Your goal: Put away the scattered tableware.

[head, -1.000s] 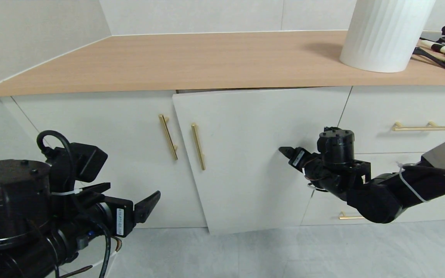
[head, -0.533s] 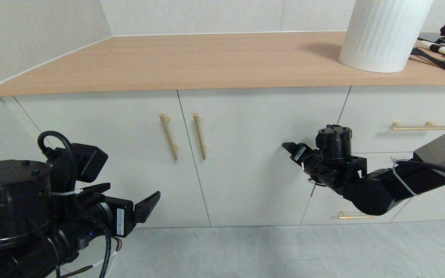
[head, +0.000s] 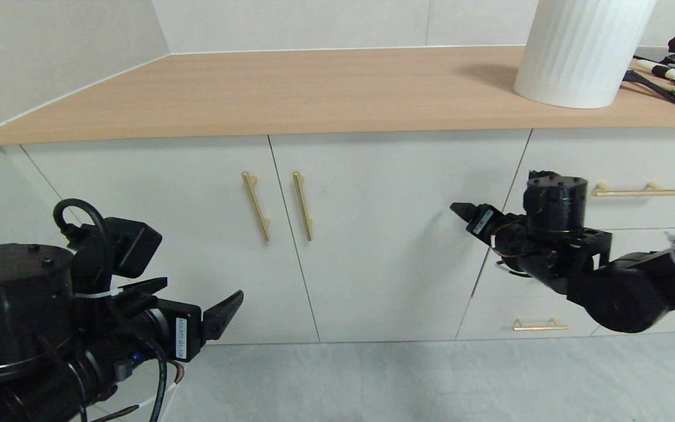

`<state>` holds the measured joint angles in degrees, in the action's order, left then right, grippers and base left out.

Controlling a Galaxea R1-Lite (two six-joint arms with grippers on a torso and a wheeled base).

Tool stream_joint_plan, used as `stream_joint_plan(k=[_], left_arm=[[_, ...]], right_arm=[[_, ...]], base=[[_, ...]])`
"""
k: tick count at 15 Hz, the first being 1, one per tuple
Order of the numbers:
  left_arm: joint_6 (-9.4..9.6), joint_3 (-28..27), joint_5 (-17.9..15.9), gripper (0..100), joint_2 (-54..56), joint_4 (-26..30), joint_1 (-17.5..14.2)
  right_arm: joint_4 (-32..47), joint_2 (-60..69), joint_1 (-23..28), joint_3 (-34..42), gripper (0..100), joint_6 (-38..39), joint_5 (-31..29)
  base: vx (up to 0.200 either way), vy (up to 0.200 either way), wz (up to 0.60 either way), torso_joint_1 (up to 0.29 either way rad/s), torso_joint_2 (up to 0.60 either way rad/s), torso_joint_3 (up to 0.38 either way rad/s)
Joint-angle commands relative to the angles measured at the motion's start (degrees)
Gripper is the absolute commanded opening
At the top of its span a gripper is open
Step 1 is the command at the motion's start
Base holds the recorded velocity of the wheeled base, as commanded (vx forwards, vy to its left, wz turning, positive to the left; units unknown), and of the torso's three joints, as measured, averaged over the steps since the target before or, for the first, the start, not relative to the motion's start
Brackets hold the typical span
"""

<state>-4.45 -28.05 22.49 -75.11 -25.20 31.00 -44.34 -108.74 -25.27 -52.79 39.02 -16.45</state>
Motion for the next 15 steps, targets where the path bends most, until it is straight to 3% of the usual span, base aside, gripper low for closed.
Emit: stream_joint_plan(k=[1, 5, 7, 10, 12, 13, 15], left_arm=[[0.23, -0.1, 0.0, 100, 1.8, 0.2, -0.6], [2.08, 1.6, 1.3, 100, 3.0, 0.4, -1.3], [3.48, 5.3, 5.8, 100, 7.6, 0.2, -1.3], [4.89, 11.2, 5.8, 100, 19.1, 0.6, -2.1], [5.24, 15.6, 5.9, 100, 29.1, 0.6, -6.6], [6.21, 16.3, 5.9, 100, 33.2, 1.1, -8.1], [12.62, 16.6, 5.7, 100, 46.1, 10.8, -14.0]], right_arm=[[0.0, 18.7, -0.6, 12.8, 100, -11.5, 0.5], [1.1, 45.6, -0.6, 29.8, 100, -16.8, -2.9], [15.5, 67.4, 6.4, 34.0, 100, -26.5, -3.4], [37.4, 87.0, 13.3, 29.4, 100, -30.4, -2.7], [50.4, 98.1, 13.7, 25.4, 100, -32.9, -2.8], [53.5, 100.7, 14.2, 24.6, 100, -34.2, -3.0], [56.3, 103.0, 20.0, 24.8, 100, -34.7, -3.3]], base=[[0.0, 0.0, 0.0, 0.0, 0.0, 0.0], [0.0, 0.0, 0.0, 0.0, 0.0, 0.0], [0.0, 0.0, 0.0, 0.0, 0.0, 0.0], [0.0, 0.0, 0.0, 0.0, 0.0, 0.0], [0.0, 0.0, 0.0, 0.0, 0.0, 0.0], [0.0, 0.0, 0.0, 0.0, 0.0, 0.0], [0.0, 0.0, 0.0, 0.0, 0.0, 0.0]])
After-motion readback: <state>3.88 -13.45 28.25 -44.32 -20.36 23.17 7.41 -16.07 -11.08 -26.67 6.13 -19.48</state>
